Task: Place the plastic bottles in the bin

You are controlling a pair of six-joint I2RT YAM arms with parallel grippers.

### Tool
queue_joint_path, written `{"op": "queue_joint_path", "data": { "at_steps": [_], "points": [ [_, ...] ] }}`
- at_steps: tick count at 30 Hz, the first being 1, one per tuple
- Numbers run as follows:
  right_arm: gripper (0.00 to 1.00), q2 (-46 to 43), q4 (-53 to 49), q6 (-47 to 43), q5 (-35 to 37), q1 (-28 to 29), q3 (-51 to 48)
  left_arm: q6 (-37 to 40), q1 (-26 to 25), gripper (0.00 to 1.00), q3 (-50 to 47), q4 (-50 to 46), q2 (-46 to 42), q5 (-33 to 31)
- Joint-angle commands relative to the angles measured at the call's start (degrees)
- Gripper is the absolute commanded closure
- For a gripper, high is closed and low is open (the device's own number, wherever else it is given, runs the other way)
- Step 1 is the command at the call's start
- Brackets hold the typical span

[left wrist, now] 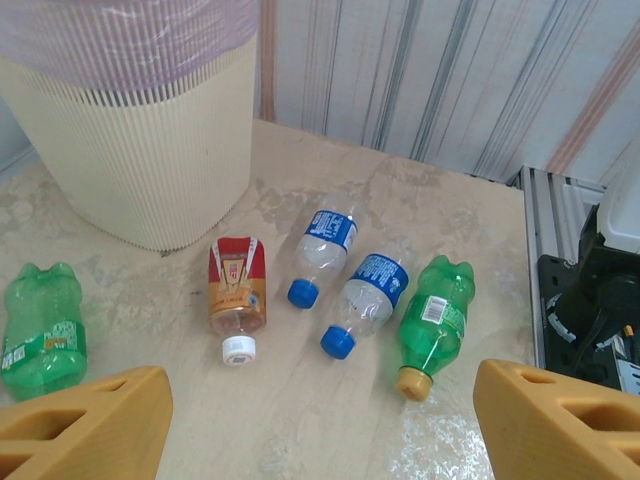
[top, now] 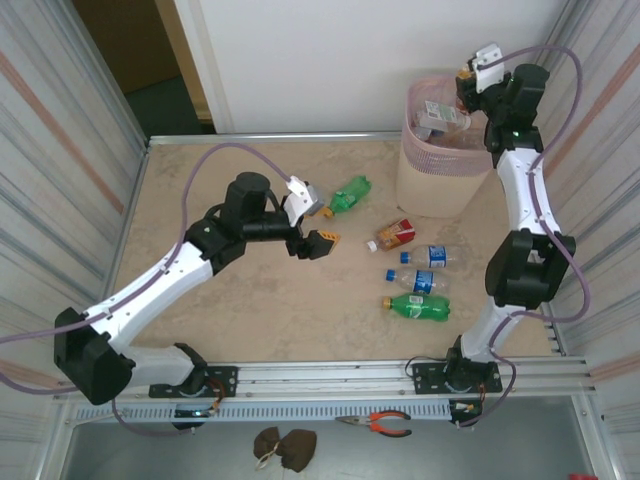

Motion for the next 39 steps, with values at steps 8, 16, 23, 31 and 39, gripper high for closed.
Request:
{"op": "queue_joint_path", "data": {
  "at_steps": [8,16,23,31,39],
  "points": [
    [0.68,5.34,-0.21,-19.19,0.5,0.28,-0.61,-1.33,2.45,0.21,2.67,0.52,3.23,3.26],
    [0.59,1.25,2.4,-18.52,1.71,0.73,-12.06,-2.16,2.77,0.22,2.18,1.63,3.0,3.65],
    [0.39,-6.41,1.14,-13.93,3.14,2.39,-16.78,-3.51,2.82,0.22,1.06,3.05,1.59,4.46],
    [0.33,-14.31,-4.66,1.71,4.46,2.19,-17.05,-4.44,2.73,0.22,-0.9,4.55,-0.08,4.24],
    [0.52,-10.54,-13.5,26.74,6.07,-0.44,-9.03,-5.63,2.59,0.22,-1.5,6.15,0.01,4.05]
  ]
}}
